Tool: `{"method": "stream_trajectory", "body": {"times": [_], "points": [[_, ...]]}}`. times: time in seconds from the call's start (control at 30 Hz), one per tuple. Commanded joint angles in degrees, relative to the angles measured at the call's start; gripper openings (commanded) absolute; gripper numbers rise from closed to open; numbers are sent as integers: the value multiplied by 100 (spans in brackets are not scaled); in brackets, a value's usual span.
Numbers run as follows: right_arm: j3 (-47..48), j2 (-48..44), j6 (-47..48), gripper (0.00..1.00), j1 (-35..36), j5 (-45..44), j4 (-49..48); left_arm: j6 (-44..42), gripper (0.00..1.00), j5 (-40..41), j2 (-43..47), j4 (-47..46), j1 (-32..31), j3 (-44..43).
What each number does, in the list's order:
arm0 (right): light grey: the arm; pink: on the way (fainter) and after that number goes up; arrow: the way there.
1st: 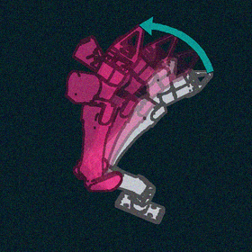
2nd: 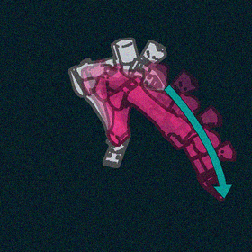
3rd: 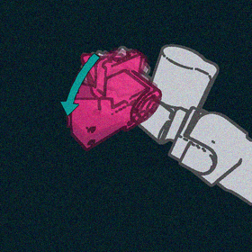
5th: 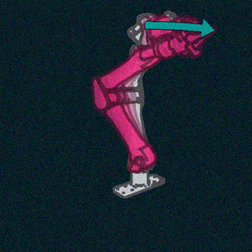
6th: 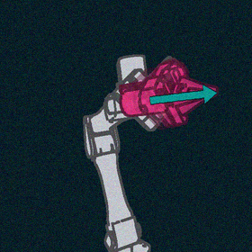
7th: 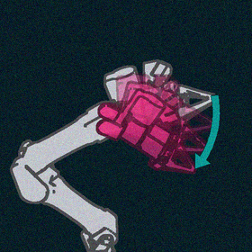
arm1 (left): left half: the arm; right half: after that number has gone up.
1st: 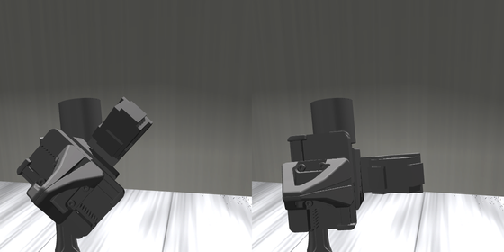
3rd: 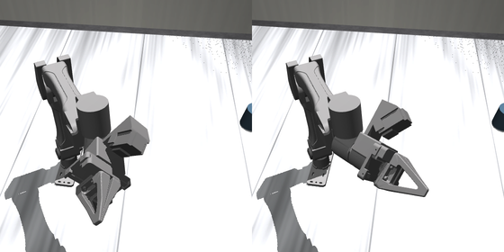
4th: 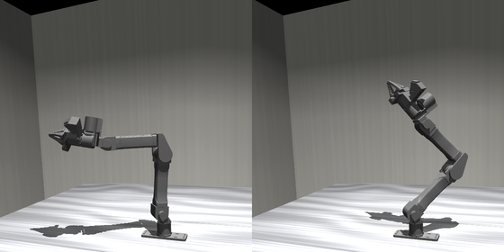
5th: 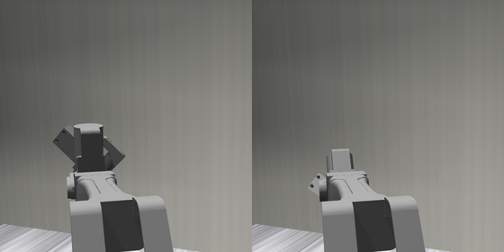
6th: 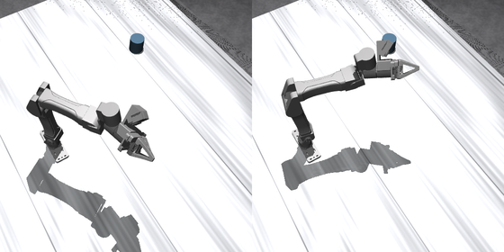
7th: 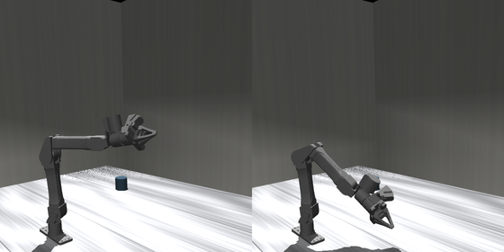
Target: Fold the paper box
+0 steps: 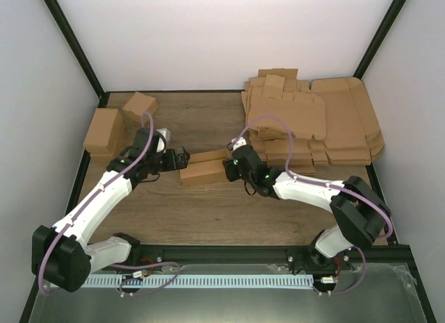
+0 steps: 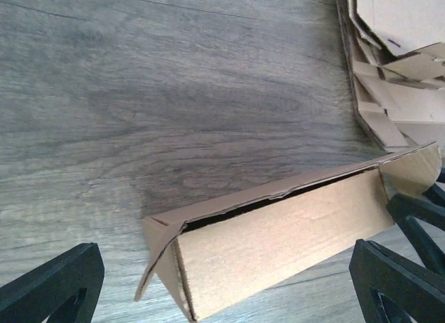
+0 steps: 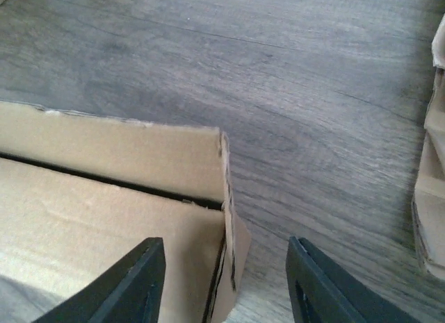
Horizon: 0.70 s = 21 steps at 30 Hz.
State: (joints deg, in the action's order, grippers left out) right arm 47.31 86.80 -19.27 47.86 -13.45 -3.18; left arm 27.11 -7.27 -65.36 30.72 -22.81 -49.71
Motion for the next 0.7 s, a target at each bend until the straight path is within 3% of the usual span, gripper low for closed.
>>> {"method": "stream_trajectory", "body": {"times": [0.0,0.1,0.27,0.4,0.5,0.6,0.67], "points": [[140,-449,270,59,48,234,533,-739,100,-232,-250,329,195,-430],[101,-720,266,73,48,420,888,-1075,100,-441,-552,429,301,-676],[6,-1291,86,73,48,945,1402,-1652,100,-856,-851,578,321,-926],[-283,-1686,-333,55,54,2188,776,-1851,92,-799,-975,707,324,-986],[-488,-1549,-874,30,100,3001,-167,-1851,79,-710,-1011,749,323,-1000],[-536,-1064,-1311,4,281,3117,-1032,-1803,72,-549,-1021,864,329,-1042],[-488,-729,-1512,1,456,2926,-1506,-1723,70,-418,-1031,972,335,-1066]]}}
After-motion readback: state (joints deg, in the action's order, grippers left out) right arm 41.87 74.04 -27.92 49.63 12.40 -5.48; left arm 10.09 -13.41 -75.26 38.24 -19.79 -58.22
